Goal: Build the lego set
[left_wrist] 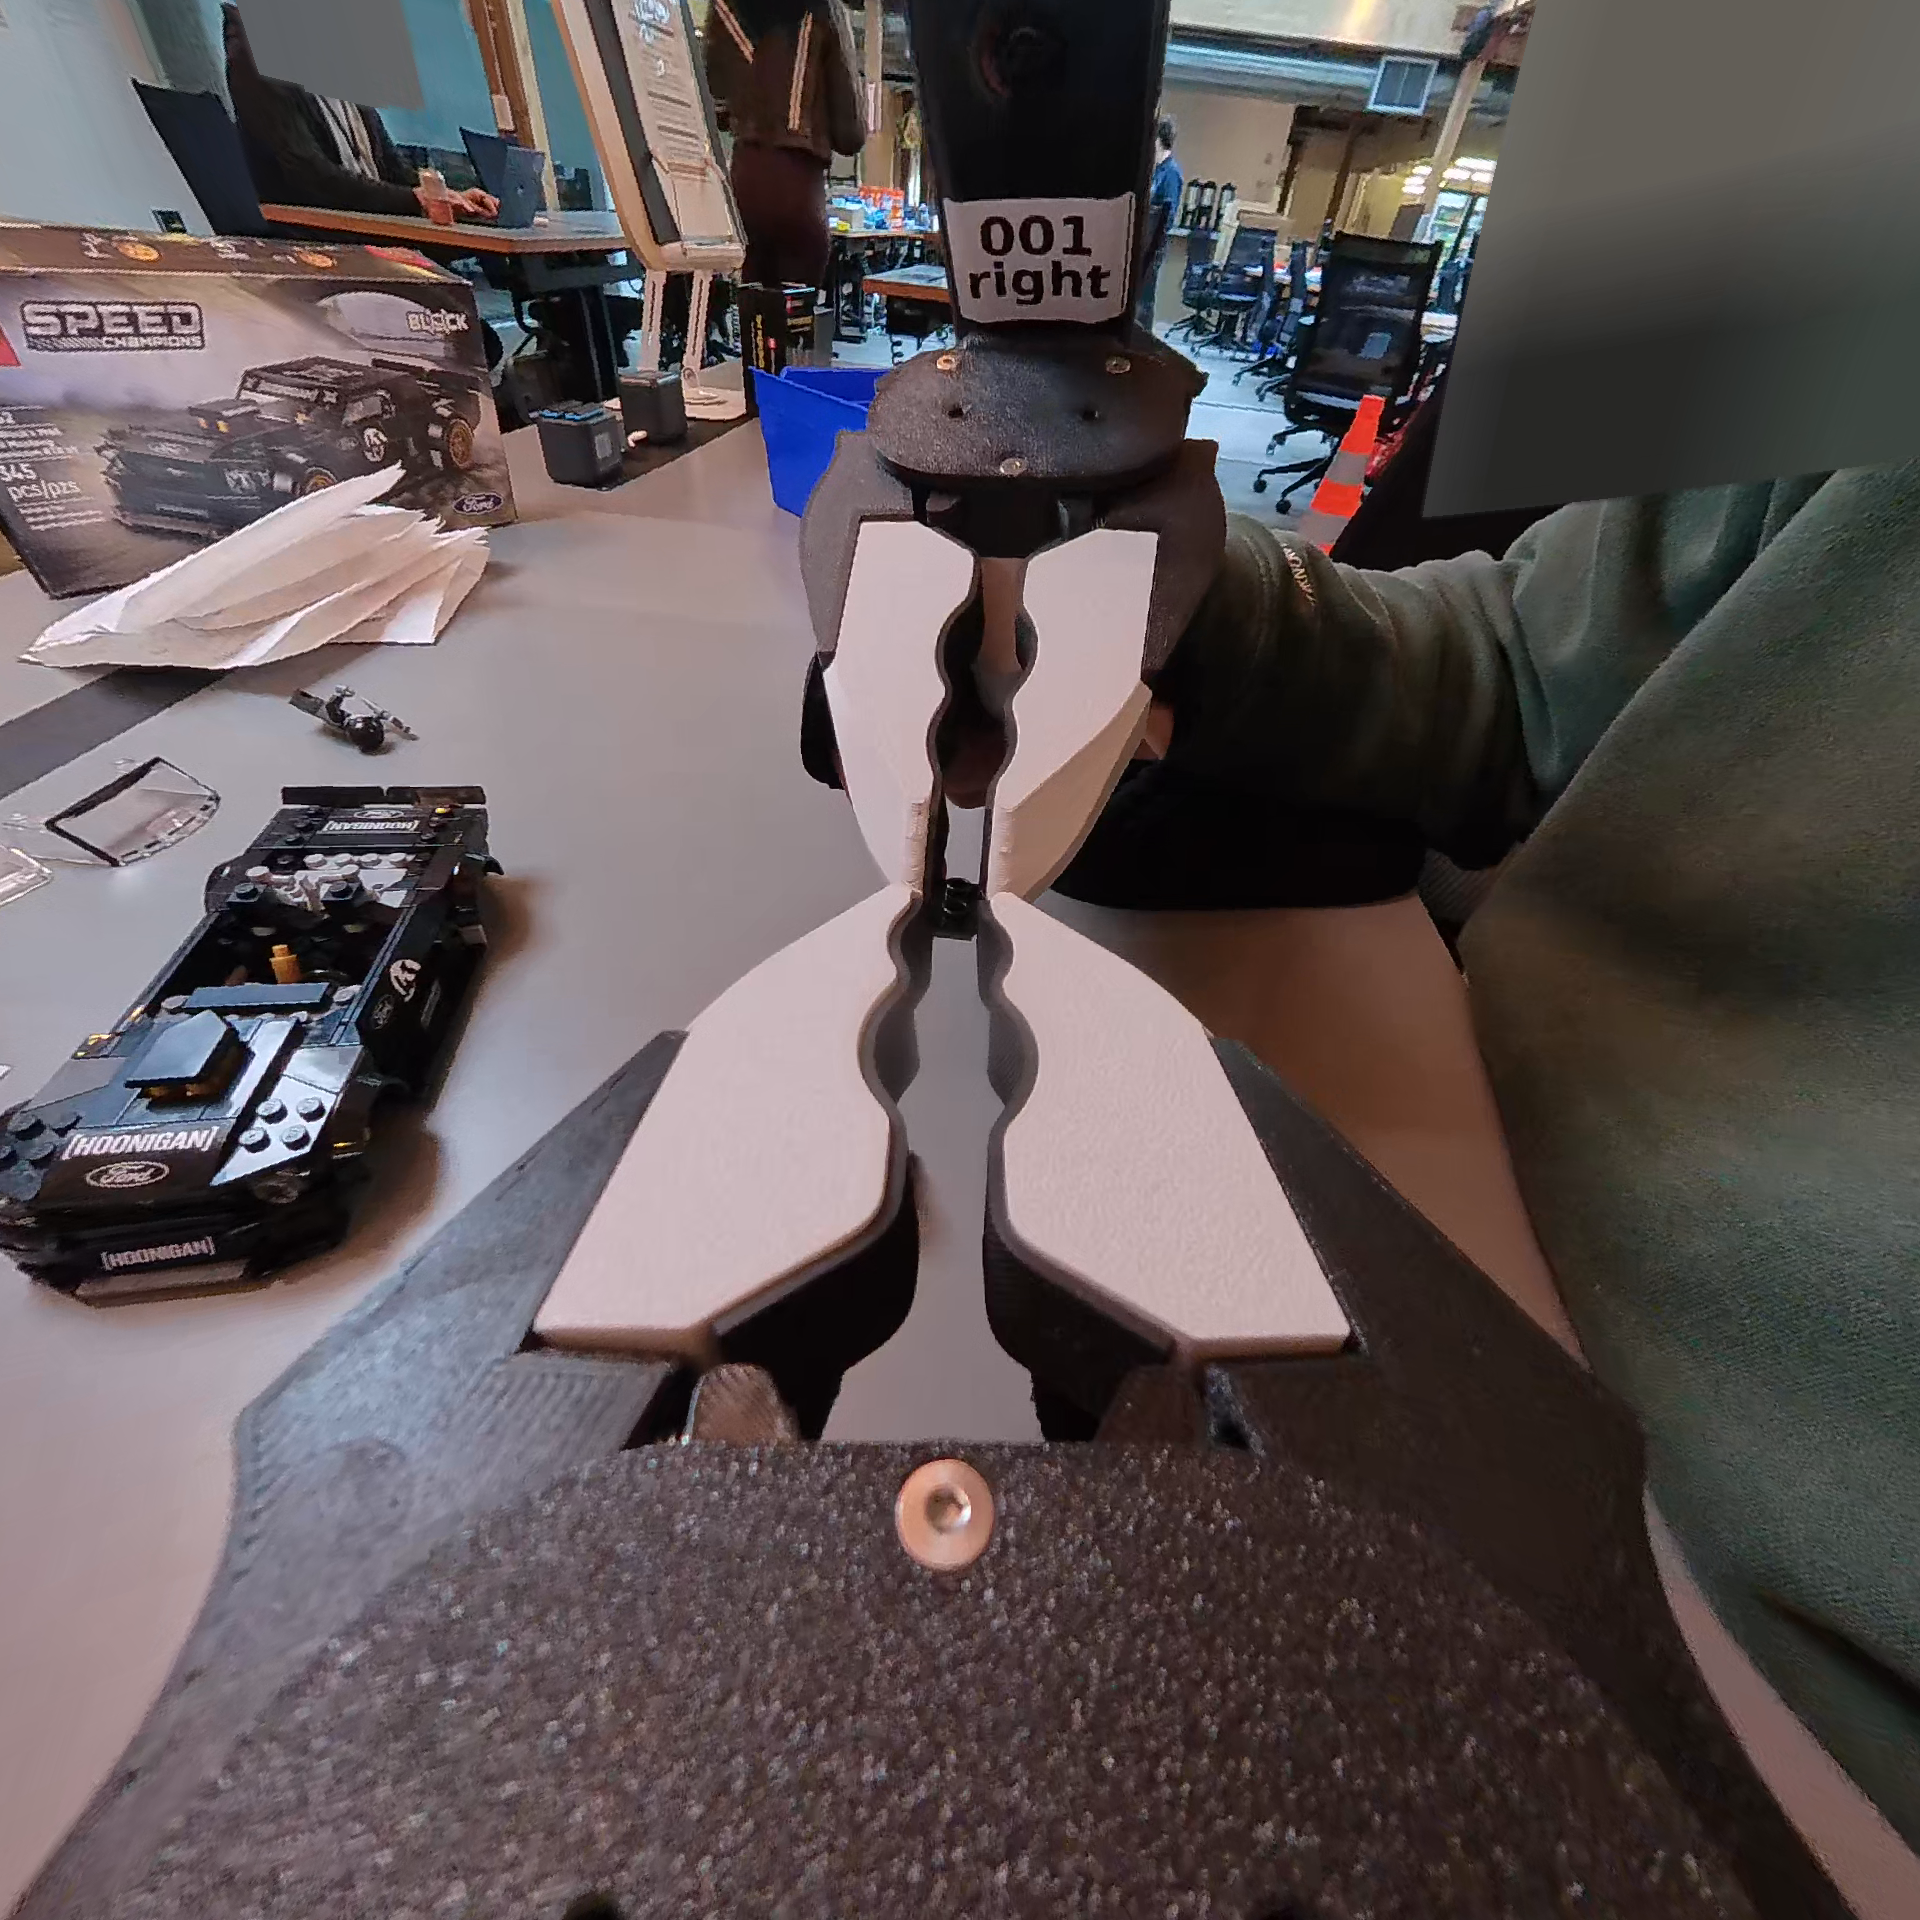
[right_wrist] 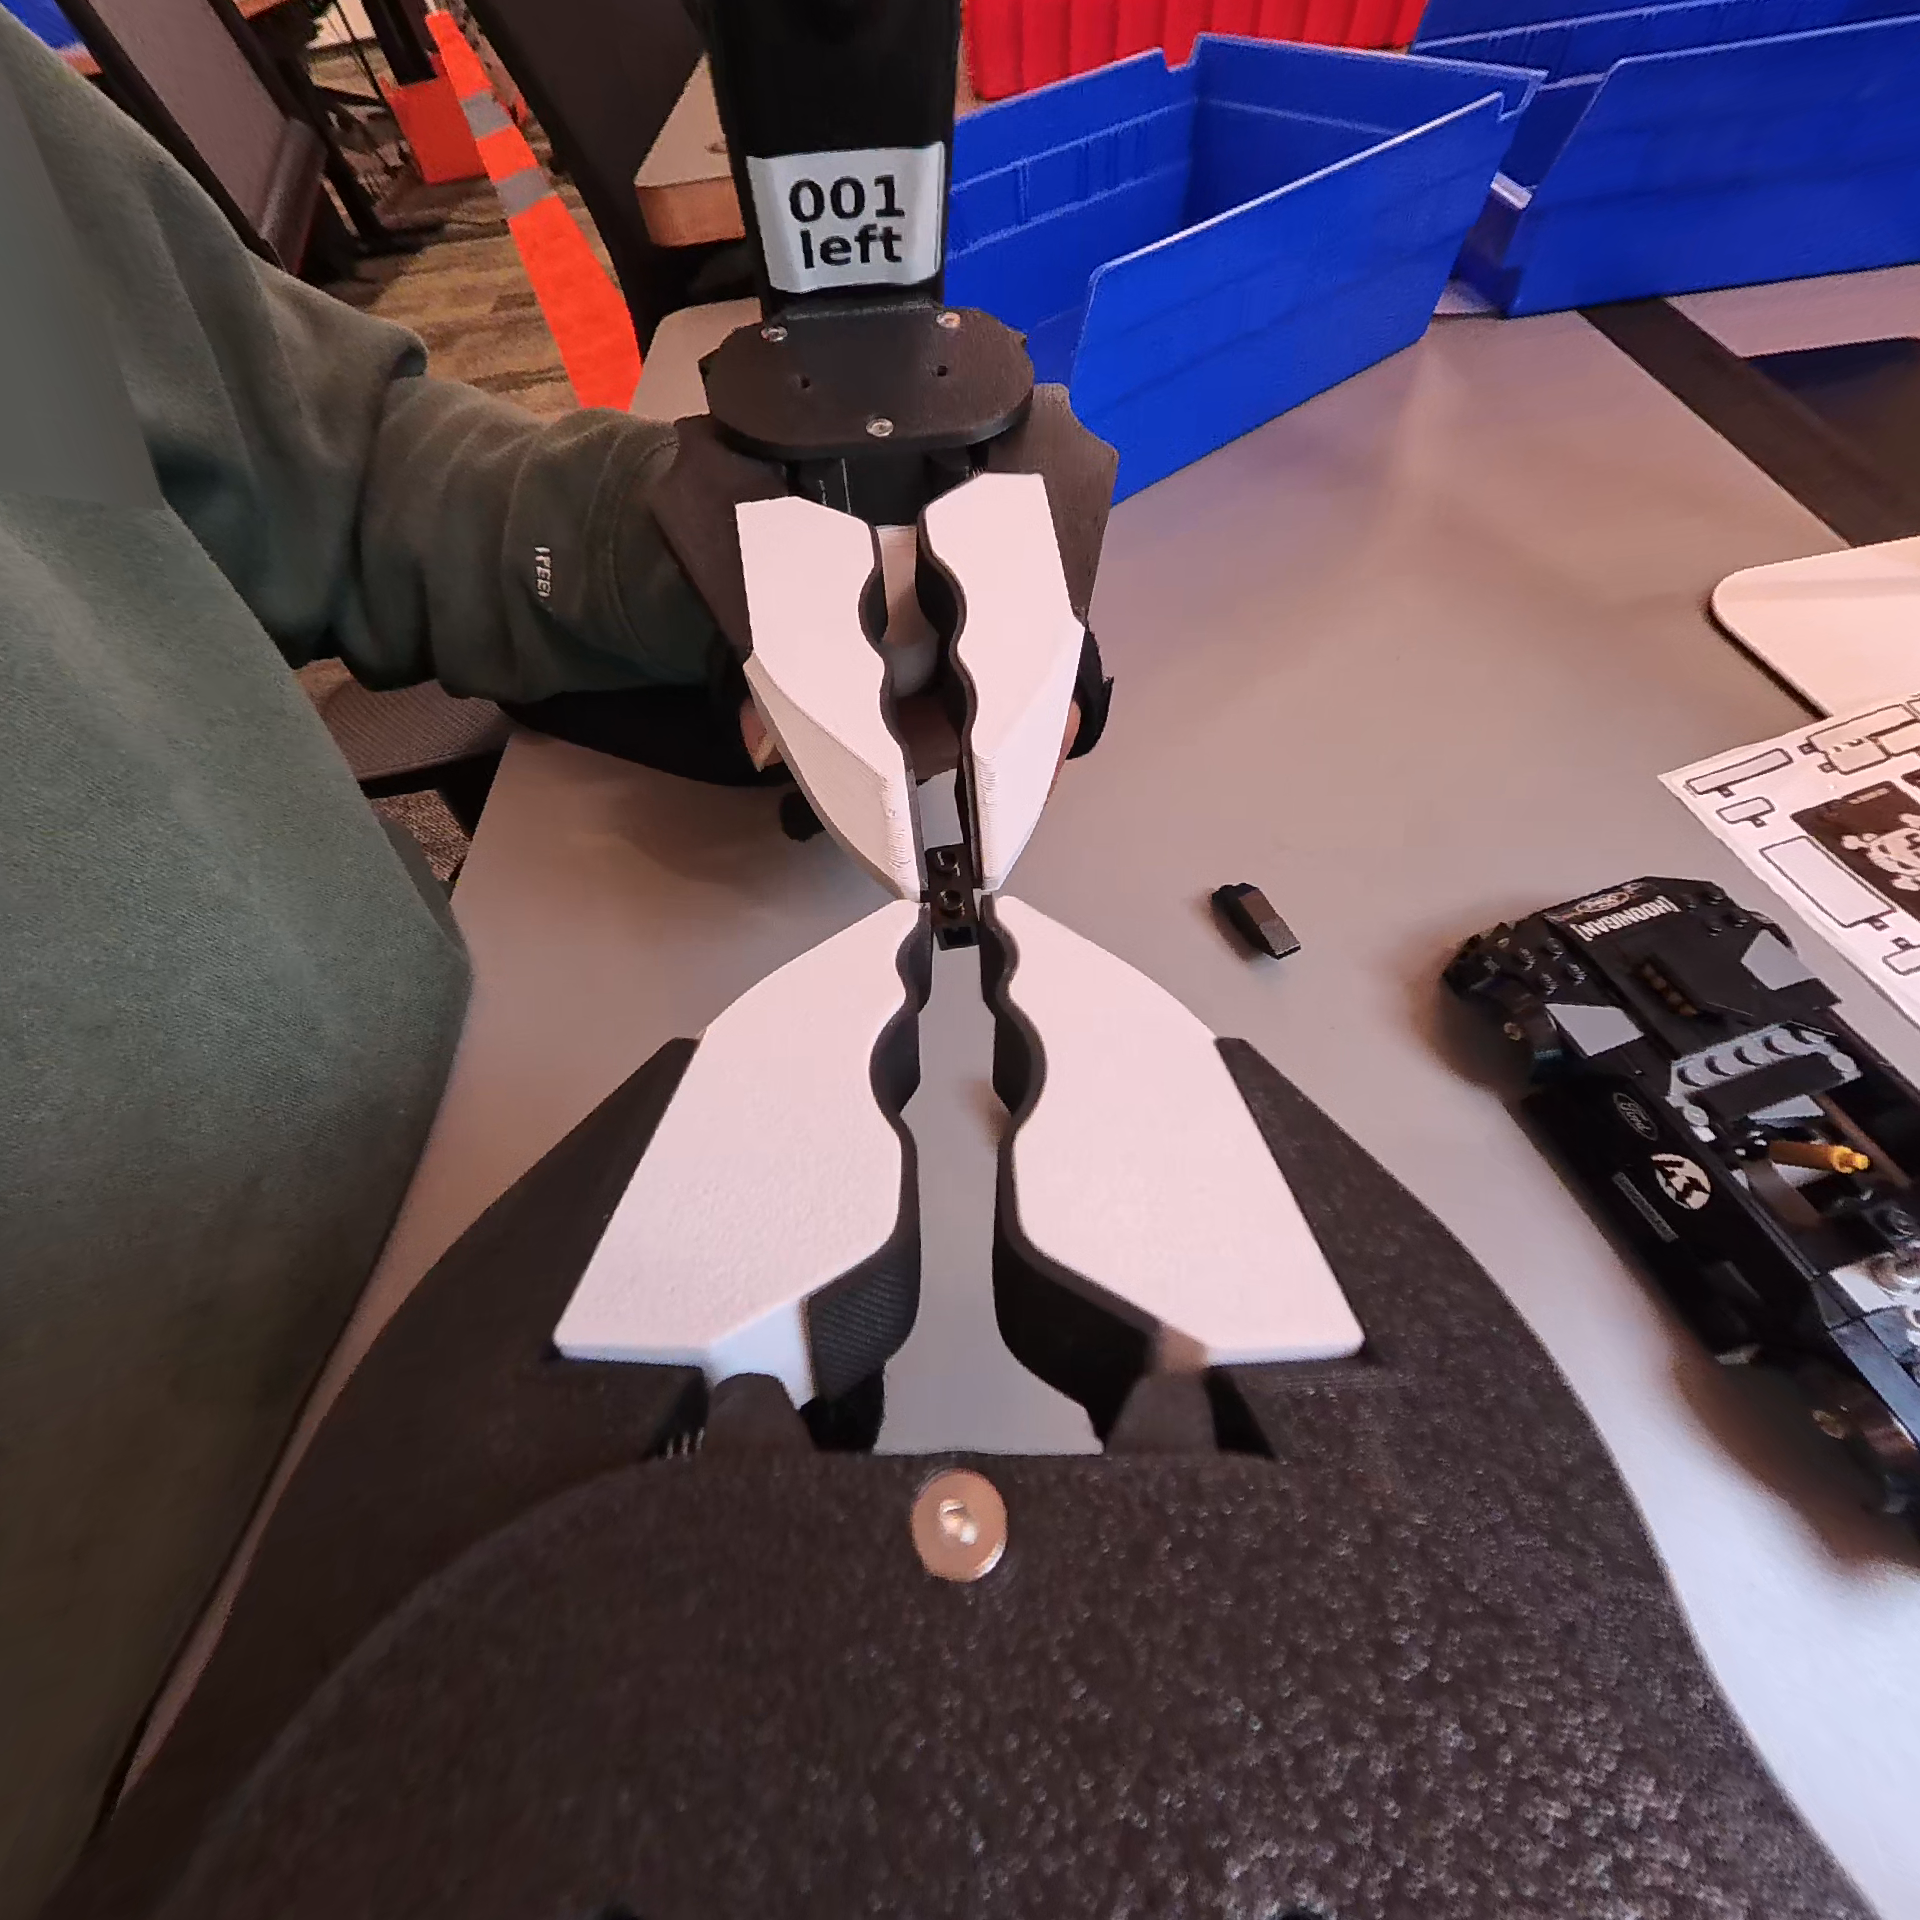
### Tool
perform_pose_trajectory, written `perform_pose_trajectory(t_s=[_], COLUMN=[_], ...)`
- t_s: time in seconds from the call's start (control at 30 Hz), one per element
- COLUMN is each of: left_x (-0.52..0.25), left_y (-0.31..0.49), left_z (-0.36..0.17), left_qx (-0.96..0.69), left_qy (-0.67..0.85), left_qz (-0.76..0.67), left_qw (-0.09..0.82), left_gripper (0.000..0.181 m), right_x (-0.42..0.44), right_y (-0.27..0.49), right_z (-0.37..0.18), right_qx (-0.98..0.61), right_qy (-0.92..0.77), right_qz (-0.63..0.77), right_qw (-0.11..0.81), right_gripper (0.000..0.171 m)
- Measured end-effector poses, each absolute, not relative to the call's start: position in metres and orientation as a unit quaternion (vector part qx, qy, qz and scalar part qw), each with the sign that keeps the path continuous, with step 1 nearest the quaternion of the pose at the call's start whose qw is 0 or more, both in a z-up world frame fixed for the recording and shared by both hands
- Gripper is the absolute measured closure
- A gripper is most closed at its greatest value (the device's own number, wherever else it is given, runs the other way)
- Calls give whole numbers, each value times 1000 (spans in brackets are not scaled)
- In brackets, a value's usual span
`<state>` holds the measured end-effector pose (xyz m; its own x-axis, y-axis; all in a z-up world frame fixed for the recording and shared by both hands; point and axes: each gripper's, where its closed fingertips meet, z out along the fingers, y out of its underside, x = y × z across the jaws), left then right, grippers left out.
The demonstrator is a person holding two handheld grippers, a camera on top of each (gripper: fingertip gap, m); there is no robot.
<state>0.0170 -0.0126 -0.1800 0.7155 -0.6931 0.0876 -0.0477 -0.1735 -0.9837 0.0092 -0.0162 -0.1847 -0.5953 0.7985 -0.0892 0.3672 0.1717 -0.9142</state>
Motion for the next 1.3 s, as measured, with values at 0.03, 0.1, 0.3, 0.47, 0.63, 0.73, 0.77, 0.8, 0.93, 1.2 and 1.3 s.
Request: perform_pose_trajectory(t_s=[0.03, 0.1, 0.3, 0.47, 0.63, 0.73, 0.77, 0.8, 0.93, 1.2, 1.3], left_x=[15, 9, -8, -3, 0, 1, 2, 2, 7, 12, 12], left_y=[-12, -11, -11, -14, -17, -19, -19, -19, -21, -21, -21], left_z=[-181, -183, -208, -226, -231, -232, -232, -233, -235, -227, -225], left_qx=[-718, -726, -765, -785, -790, -791, -791, -791, -789, -774, -771], left_qy=[259, 262, 279, 297, 304, 308, 309, 310, 315, 309, 308], left_qz=[-269, -252, -225, -222, -230, -234, -235, -236, -243, -266, -267], left_qw=[587, 584, 535, 496, 480, 475, 473, 472, 468, 485, 490], left_gripper=[173, 173, 173, 173, 173, 173, 173, 173, 173, 173, 173], right_x=[8, 4, 15, 9, 4, 3, 3, 4, 7, 9, 9], right_y=[-15, -6, -3, -6, -8, -6, -6, -7, -14, -22, -22], right_z=[-185, -193, -254, -272, -280, -276, -270, -262, -233, -233, -231], right_qx=[-400, -415, -439, -455, -454, -441, -436, -427, -394, -386, -389], right_qy=[-734, -743, -815, -822, -826, -828, -823, -817, -796, -794, -789], right_qz=[503, 470, 336, 302, 290, 299, 317, 340, 415, 432, 439], right_qw=[218, 236, 176, 163, 167, 176, 181, 184, 197, 183, 181], right_gripper=[163, 155, 149, 152, 161, 163, 163, 163, 163, 163, 163])
